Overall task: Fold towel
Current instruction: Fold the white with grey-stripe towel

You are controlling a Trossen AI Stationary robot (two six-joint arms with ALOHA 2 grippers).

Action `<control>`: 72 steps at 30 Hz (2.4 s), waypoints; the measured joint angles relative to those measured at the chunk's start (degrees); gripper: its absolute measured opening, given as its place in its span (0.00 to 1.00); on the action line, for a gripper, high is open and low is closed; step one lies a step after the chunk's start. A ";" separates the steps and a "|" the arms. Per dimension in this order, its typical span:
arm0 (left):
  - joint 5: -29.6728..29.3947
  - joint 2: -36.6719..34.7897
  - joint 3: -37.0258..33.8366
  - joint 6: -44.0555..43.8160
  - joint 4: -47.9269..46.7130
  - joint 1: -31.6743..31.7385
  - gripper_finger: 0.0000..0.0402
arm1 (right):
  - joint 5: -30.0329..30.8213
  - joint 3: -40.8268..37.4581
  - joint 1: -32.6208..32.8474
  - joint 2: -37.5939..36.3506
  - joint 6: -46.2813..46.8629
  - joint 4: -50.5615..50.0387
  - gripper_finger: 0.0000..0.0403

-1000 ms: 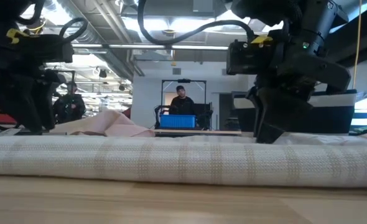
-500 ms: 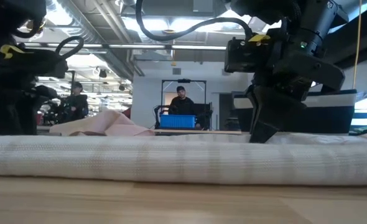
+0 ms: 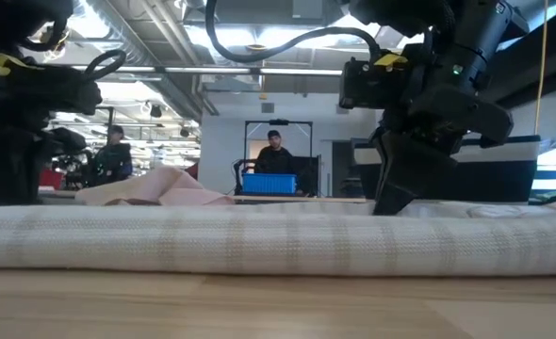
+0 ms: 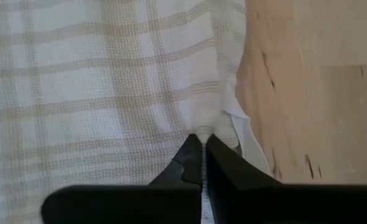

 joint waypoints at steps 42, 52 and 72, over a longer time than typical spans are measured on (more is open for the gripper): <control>-22.56 -0.07 4.20 -8.74 -19.84 2.47 0.21 | 27.95 6.38 -3.78 3.78 1.57 -9.06 0.22; -19.70 -0.07 9.16 -8.23 -20.40 1.54 0.37 | 24.35 15.89 -3.96 3.52 1.63 -24.63 0.50; -2.06 -0.09 -2.27 -9.77 -1.06 -2.36 0.32 | -5.73 2.65 -1.12 3.55 -5.23 3.48 0.52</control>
